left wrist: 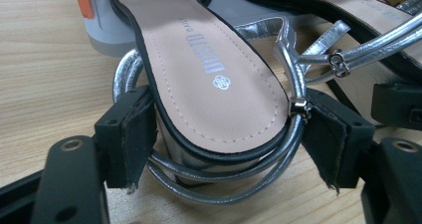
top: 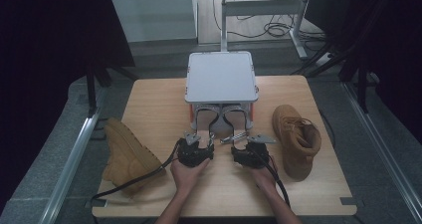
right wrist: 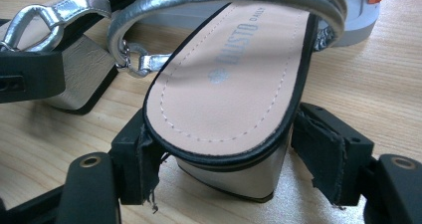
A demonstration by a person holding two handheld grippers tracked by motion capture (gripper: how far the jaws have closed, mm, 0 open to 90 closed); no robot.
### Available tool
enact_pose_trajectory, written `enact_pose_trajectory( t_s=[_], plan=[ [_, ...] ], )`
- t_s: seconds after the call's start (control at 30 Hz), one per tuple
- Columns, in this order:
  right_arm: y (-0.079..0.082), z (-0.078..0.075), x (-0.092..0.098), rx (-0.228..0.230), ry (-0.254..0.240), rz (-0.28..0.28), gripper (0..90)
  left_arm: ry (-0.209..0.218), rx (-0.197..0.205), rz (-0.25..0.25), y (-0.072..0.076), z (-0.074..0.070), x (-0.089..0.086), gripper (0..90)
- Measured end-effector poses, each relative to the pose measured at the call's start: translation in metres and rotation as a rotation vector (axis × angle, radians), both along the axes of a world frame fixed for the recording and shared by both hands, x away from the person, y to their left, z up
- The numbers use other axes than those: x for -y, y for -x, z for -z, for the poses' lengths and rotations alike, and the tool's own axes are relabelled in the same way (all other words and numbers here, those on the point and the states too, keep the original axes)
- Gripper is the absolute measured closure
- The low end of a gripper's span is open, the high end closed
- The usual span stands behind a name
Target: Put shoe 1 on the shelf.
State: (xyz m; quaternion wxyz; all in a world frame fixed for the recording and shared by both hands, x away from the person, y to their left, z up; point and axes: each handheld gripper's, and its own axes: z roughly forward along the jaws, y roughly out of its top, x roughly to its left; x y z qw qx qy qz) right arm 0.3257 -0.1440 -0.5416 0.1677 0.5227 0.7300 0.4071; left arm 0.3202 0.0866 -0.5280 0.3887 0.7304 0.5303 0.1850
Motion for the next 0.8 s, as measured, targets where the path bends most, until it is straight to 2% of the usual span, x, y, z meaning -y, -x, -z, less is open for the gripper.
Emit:
enact_pose_trajectory(
  t_s=[0.2, 0.5, 0.6, 0.8],
  plan=[
    [-0.0004, -0.0002, -0.0001, -0.003, -0.002, 0.000, 30.0, -0.003, 0.000, -0.001, 0.0008, 0.0002, 0.0004, 26.7],
    [-0.0009, -0.0004, 0.0000, -0.006, 0.000, -0.002, 29.9, -0.042, 0.006, 0.024, 0.0042, -0.0010, 0.0006, 23.6],
    [-0.0010, -0.0005, -0.0001, -0.007, 0.001, -0.001, 29.9, -0.056, 0.010, 0.022, 0.0042, 0.0012, 0.0010, 25.4],
    [-0.0013, -0.0008, -0.0009, -0.010, 0.002, 0.003, 29.9, -0.054, 0.012, 0.018, 0.0044, 0.0025, 0.0018, 30.4]
  ],
)
